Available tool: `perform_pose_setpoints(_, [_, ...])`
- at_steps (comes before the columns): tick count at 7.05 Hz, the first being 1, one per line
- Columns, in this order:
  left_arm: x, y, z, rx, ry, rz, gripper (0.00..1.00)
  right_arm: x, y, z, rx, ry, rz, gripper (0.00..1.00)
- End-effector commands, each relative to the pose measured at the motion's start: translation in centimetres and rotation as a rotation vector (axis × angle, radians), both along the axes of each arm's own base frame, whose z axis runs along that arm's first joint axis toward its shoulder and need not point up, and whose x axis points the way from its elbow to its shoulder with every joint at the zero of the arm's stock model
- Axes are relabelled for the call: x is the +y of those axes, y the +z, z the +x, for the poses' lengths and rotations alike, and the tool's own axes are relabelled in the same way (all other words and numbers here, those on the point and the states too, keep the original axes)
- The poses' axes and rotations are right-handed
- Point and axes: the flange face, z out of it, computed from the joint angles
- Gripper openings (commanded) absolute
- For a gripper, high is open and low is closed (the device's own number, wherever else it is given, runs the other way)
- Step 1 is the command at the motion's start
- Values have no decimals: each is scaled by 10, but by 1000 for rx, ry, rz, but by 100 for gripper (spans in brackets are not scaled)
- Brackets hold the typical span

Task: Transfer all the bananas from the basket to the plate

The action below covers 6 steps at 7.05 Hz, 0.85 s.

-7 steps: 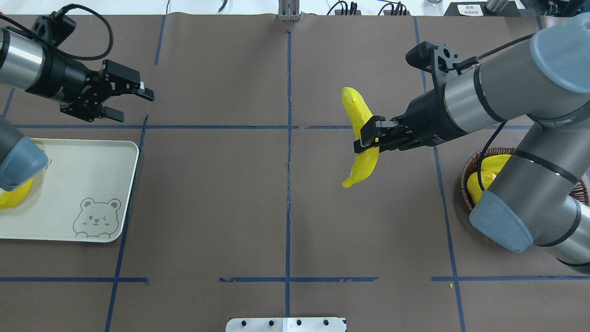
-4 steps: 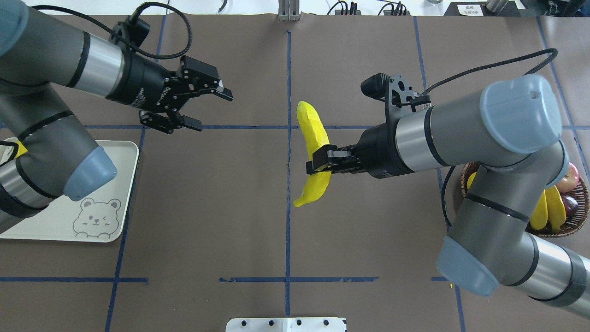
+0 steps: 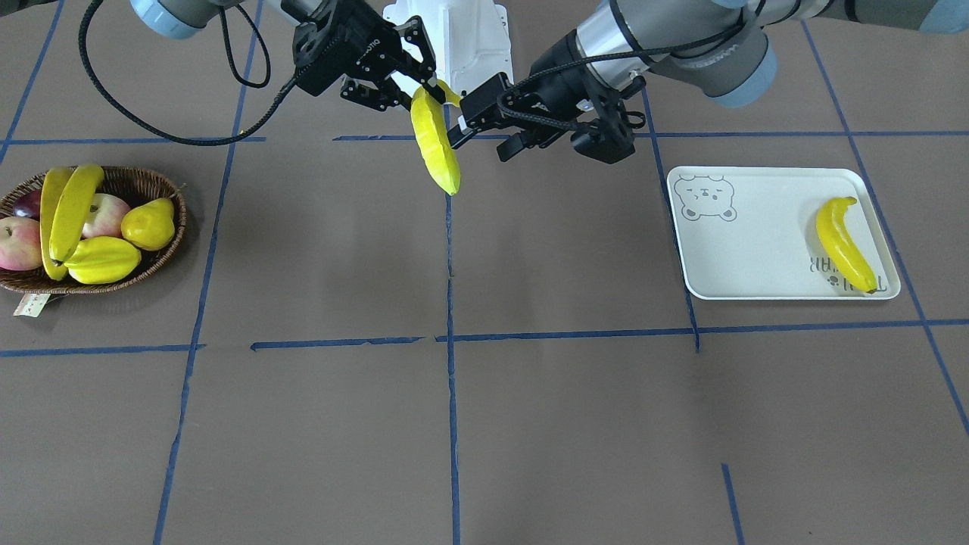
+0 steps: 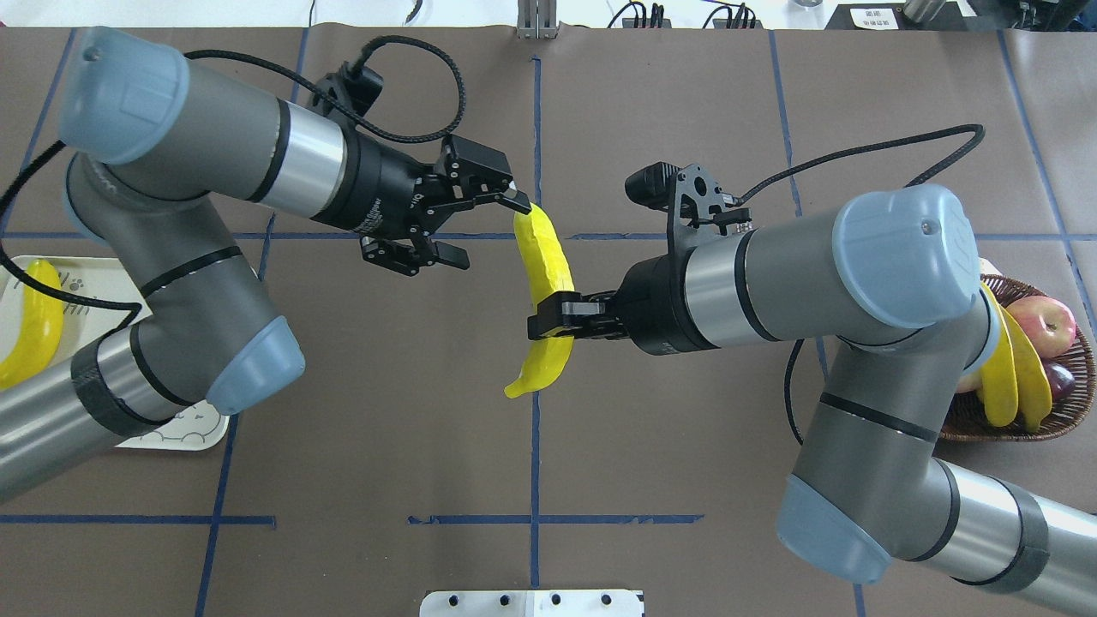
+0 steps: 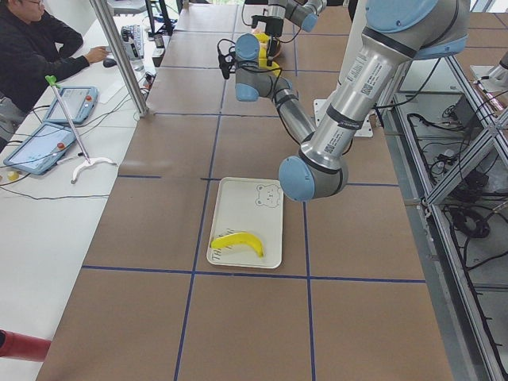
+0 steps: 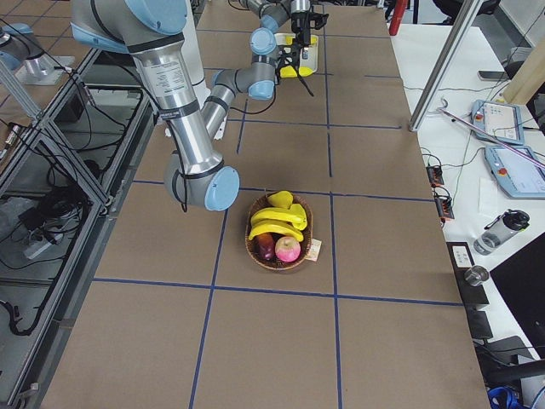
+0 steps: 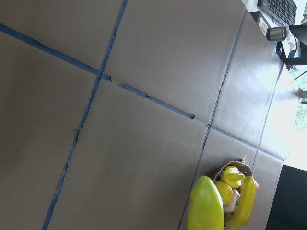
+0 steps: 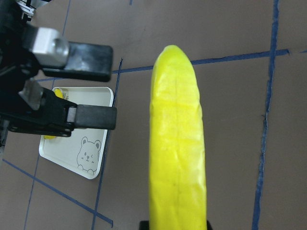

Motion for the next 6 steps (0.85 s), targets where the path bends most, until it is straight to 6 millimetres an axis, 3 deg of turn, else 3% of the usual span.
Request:
perform_pose_setpoints(1, [8, -11, 31, 5, -27, 3, 99, -1, -3, -3, -2, -1, 0, 1])
perform_pose_setpoints(2, [13, -8, 39, -2, -12, -1, 88, -1, -3, -3, -2, -1, 0, 1])
perform_pose_setpoints(3, [14, -7, 41, 0, -8, 0, 38, -2, -3, -3, -2, 1, 0, 1])
perform_pose_setpoints(4, [16, -7, 42, -2, -5, 2, 4, -1, -3, -2, -3, 1, -1, 3])
perform_pose_setpoints(6, [17, -2, 44, -10, -2, -1, 0, 0, -7, -1, -18, 4, -46, 99])
